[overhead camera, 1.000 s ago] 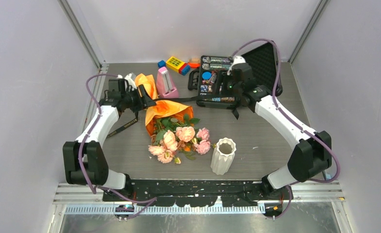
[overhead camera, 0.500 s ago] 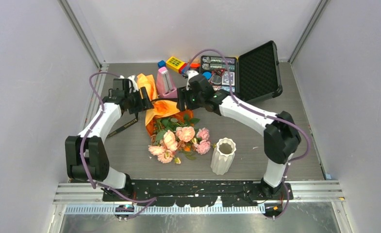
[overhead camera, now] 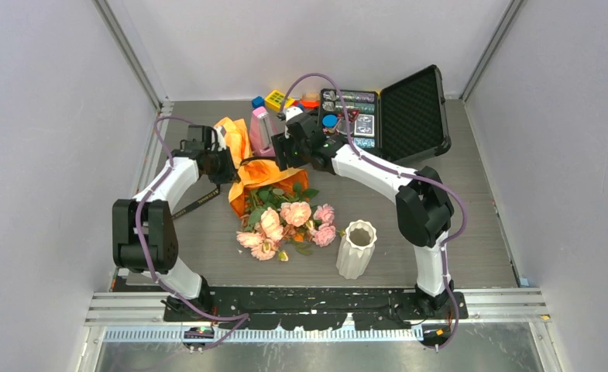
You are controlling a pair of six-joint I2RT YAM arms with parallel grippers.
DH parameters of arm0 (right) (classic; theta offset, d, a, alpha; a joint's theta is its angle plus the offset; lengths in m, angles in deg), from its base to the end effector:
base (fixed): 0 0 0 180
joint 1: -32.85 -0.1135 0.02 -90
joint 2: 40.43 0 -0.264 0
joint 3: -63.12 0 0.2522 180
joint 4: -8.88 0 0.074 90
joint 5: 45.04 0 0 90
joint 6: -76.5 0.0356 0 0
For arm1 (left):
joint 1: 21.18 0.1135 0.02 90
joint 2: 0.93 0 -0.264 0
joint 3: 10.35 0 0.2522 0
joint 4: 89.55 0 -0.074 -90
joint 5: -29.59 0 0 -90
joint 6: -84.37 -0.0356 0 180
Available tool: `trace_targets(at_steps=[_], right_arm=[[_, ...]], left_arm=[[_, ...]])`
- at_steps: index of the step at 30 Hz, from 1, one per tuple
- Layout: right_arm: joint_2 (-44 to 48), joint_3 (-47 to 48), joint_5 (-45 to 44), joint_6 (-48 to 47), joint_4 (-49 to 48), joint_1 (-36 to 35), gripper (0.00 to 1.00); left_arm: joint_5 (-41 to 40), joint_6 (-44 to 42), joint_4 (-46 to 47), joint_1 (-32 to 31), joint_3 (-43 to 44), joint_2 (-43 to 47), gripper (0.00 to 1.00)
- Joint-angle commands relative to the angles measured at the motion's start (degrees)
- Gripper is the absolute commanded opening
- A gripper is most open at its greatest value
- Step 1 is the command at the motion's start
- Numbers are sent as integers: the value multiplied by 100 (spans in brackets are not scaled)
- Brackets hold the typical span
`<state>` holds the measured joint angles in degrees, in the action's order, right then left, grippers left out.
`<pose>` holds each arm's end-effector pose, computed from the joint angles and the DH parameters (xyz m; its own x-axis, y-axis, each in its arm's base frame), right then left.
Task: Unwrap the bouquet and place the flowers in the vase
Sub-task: Untie the ribbon from the wrapping paper.
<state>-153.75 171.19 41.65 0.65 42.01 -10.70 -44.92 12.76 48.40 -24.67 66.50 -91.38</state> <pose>0.3359 0.3165 0.2648 -0.5965 -0.2303 -0.7689 -0.5252 0.8364 0.1569 0.3271 -0.0295 0.2288 -0.8480 -0.2529 -0.4659 -0.0616 0.9199 -0.3872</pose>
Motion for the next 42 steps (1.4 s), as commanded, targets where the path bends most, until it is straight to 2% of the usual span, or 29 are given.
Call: trace_targets(at_steps=[1, 7, 16, 22, 26, 30, 38, 42], right_arm=[[-286, 559, -35, -290, -6, -11, 65], [-686, 900, 118, -317, -21, -6, 57], [-1117, 1009, 243, -302, -15, -8, 43], [-1026, 542, 538, -101, -144, -15, 27], [-847, 75, 718, 65, -381, -29, 11], [-784, -186, 748, 156, -439, -46, 5], [-661, -328, 727, 188, -462, -51, 5], [-574, -386, 710, 209, -463, -52, 7]], left_arm=[[28, -223, -297, -51, 277, -236, 12], [122, -393, -638, -67, 432, -543, 1], [277, -562, -1010, -71, 637, -851, 0], [233, -587, -1011, -75, 666, -742, 0], [366, -541, -876, -71, 619, -531, 1], [490, -476, -727, -73, 583, -299, 9], [582, 198, 131, -72, 551, 246, 49], [343, 322, 191, -74, 772, -25, 54]])
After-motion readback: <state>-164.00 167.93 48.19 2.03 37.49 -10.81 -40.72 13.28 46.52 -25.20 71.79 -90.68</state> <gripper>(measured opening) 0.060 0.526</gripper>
